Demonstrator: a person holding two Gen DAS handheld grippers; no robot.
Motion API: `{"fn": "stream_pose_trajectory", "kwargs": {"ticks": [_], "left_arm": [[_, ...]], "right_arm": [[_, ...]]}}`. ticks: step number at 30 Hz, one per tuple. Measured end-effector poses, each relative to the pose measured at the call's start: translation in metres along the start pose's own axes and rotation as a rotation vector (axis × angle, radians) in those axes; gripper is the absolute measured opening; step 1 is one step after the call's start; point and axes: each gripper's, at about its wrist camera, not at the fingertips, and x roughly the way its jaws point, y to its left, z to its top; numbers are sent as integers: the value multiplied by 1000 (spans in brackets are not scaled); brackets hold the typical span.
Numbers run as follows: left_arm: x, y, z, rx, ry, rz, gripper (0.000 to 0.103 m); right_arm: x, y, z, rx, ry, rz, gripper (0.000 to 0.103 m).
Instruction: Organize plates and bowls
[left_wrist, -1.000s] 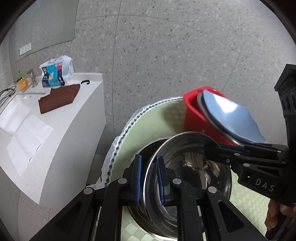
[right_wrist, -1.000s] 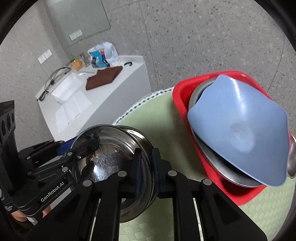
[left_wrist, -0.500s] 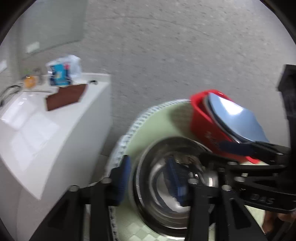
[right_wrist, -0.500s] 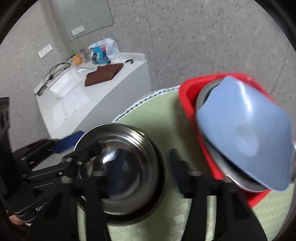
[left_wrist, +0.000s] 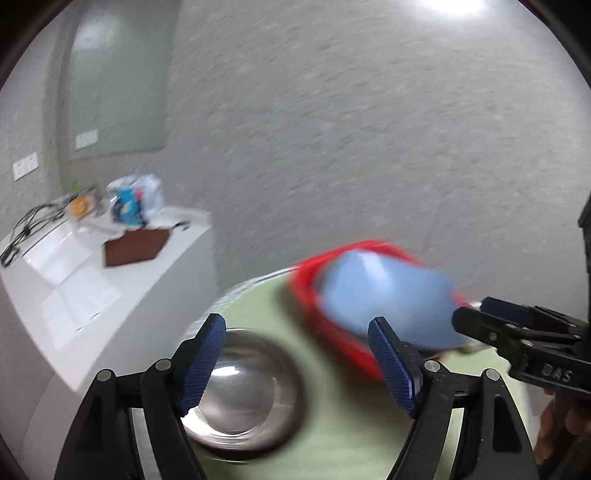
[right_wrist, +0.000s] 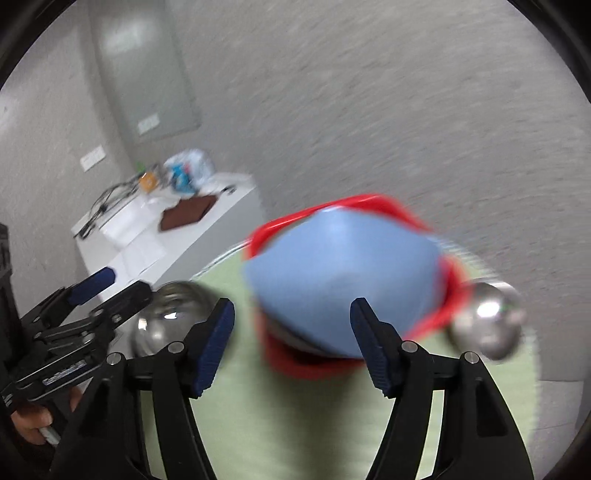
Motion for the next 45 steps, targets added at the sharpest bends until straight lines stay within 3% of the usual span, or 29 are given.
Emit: {"fn": "stream_pose_trajectory", "kwargs": {"ticks": [3, 7, 12, 17, 23, 29, 30, 31, 33, 40, 45], "left_arm": [[-14, -57, -11, -10, -20, 4, 86], [-6, -135, -24, 4, -4, 1, 87], [32, -197, -29, -14, 103, 46, 87], [73, -241, -38, -22, 185, 88, 86], [127, -264, -44, -22, 261, 145, 80], [183, -265, -52, -46, 353, 164, 56], [190, -264, -52, -55, 363, 146, 45], [196, -264, -51, -59, 369, 130, 38], [205, -266, -51, -49, 382, 97, 14], [180, -263, -39, -41, 316, 20, 13], [131, -243, -19, -26, 229, -50, 13]], "right_arm": [[-28, -58, -2, 17, -22, -50, 67], [-42, -133, -6, 48, -31, -129, 73], [-12, -213, -16, 125, 53, -146, 73], [36, -262, -26, 215, 150, -52, 71], [74, -281, -37, 236, 227, 52, 58], [91, -287, -45, 247, 271, 151, 21], [92, -286, -46, 243, 281, 169, 12], [92, -285, -47, 242, 284, 183, 11], [88, -284, -50, 244, 286, 199, 10], [54, -275, -58, 258, 265, 204, 10], [6, -247, -50, 251, 195, 215, 10]]}}
